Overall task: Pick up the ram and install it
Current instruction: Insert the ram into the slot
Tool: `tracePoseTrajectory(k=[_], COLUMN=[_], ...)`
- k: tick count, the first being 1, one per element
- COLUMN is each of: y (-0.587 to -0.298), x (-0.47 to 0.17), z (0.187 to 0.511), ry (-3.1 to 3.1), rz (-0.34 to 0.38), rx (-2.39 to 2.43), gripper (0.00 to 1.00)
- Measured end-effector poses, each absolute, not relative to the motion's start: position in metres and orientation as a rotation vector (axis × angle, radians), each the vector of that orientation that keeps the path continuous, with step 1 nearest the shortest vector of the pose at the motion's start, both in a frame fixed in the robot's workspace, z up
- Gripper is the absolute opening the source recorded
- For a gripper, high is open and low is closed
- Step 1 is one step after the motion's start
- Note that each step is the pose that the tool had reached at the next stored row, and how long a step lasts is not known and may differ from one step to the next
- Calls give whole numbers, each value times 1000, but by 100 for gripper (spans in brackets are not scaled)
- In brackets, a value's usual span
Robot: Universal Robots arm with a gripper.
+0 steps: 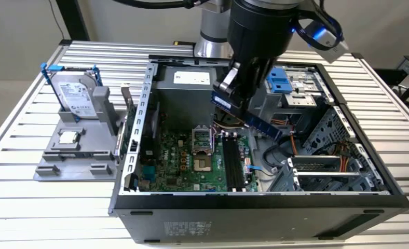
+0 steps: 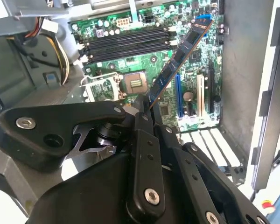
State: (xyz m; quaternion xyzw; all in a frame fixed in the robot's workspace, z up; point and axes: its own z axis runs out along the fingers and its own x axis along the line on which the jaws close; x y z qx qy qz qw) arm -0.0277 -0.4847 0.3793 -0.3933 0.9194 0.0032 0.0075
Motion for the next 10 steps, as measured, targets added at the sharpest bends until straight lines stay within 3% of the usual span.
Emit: tracePoseTrajectory(k=[10], y=[-485], x=[-28], z=[379], ry=[2943], rz=[4], rx=[-1058], gripper=[0])
